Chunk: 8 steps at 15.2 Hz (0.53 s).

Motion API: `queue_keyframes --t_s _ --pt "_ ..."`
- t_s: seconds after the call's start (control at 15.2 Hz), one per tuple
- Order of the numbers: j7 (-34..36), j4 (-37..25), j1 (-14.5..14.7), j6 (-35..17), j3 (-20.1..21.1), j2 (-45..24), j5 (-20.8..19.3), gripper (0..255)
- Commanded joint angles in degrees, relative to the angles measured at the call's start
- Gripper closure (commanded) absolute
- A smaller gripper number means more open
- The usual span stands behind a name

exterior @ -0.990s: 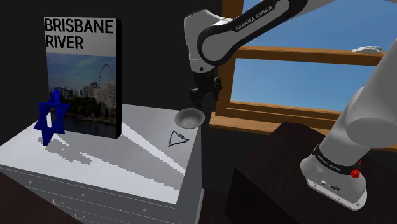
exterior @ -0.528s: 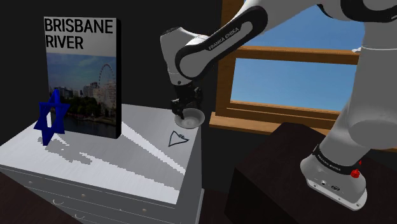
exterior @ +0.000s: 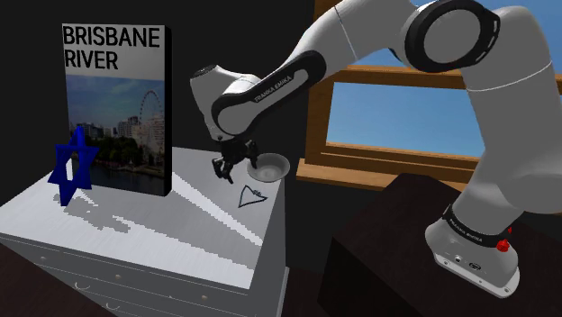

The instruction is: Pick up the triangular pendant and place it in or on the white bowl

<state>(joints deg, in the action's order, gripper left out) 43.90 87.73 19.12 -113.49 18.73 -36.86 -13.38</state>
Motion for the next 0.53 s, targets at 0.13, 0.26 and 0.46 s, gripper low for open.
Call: queue_keyframes --t_s 0.13,0.26,0.46 --pt "0.8 -7.3 2.1 1.1 -1.0 -6.2 -1.4 0" --pt "1.0 -6.5 2.1 -0.1 -1.1 -6.7 -1.6 0" --pt "1.2 -5.4 2.0 -2.0 -1.4 -7.5 -1.9 0"
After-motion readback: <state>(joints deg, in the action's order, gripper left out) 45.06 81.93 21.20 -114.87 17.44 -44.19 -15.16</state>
